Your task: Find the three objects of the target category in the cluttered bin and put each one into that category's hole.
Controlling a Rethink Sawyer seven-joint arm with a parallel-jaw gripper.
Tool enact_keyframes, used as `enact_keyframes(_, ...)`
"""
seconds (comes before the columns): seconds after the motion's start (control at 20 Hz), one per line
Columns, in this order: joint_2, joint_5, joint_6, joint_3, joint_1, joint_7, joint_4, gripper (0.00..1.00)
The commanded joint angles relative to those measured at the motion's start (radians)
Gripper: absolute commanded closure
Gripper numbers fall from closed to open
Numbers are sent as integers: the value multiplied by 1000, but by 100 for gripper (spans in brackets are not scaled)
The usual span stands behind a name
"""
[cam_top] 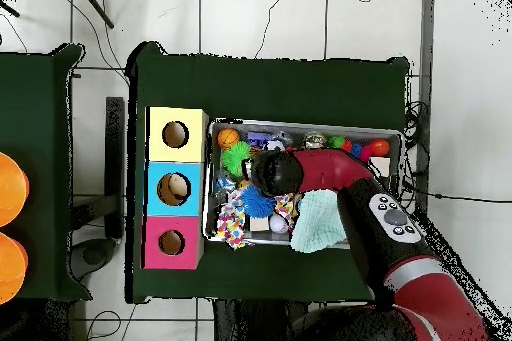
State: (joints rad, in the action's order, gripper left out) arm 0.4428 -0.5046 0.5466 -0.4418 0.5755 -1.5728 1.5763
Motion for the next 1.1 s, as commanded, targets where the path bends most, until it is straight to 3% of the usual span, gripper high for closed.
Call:
enact_keyframes(0.05, 208, 71, 121, -29, -38, -53, 126, 100)
enact_keyframes(0.25, 285, 103, 160, -14, -50, -68, 169, 100)
enact_keyframes(0.75, 343, 134, 164, 5, -46, -56, 217, 100)
enact_keyframes(1.1, 421, 158, 110, 29, -42, -96, 333, 100)
